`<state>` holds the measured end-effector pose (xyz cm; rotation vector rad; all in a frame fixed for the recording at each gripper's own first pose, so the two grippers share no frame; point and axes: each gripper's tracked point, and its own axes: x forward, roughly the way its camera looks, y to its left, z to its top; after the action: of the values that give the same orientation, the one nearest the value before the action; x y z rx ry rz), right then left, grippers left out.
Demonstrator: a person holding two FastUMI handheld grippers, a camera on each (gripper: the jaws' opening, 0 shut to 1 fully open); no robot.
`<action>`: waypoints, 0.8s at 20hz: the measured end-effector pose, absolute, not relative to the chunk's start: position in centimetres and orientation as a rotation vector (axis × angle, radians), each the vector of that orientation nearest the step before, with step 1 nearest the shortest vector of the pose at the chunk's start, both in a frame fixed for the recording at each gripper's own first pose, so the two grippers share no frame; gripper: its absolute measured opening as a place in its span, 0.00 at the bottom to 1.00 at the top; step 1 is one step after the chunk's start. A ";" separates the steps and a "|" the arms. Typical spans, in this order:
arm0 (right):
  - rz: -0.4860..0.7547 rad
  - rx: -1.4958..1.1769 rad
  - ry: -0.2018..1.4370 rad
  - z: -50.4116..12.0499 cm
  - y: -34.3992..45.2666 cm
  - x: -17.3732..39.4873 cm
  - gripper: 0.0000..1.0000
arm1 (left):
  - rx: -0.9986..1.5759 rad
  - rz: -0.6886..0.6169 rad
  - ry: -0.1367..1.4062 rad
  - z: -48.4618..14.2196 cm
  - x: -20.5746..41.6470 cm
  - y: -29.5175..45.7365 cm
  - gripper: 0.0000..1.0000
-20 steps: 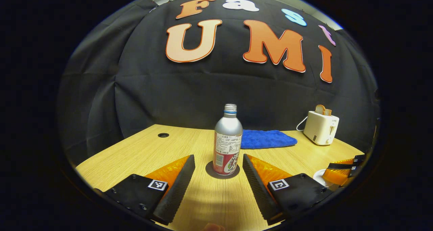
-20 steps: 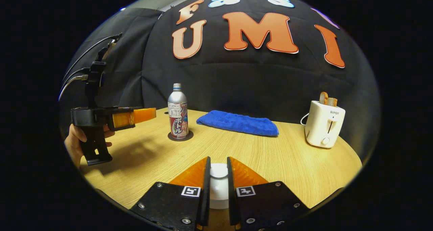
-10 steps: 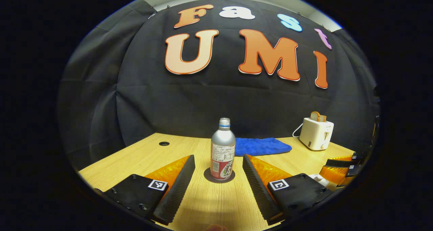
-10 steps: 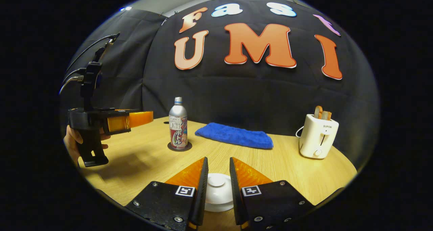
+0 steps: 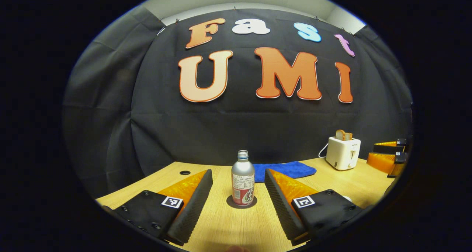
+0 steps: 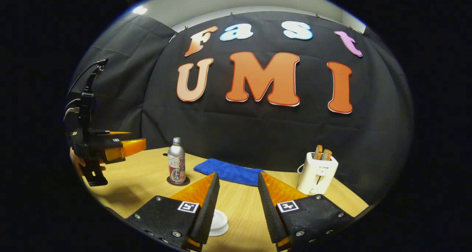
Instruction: Open the teacup lid with one hand, grasp the water bottle and pour water into the teacup with the other hand; after pouring, place the water bottle on the coaster and then close the teacup lid.
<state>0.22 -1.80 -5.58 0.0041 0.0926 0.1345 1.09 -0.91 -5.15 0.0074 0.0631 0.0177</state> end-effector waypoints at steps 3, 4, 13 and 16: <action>0.098 0.001 0.069 -4.0 -3.3 -0.2 0.70 | 0.004 0.013 0.045 -3.9 0.1 -1.2 0.93; 0.088 0.005 0.058 -3.4 -3.8 -0.4 0.71 | 0.007 0.012 0.035 -3.5 -0.2 -1.3 0.97; 0.023 -0.004 -0.026 0.9 -5.2 -2.1 0.76 | 0.004 0.028 -0.002 0.4 -1.7 -0.2 0.97; 0.030 0.007 -0.031 1.0 -4.6 -2.6 0.77 | 0.002 0.052 -0.001 1.0 -2.3 0.5 0.97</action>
<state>-2.55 -4.56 0.96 0.0067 -0.0308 0.0300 -2.34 0.49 1.00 0.0016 -0.0010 0.0520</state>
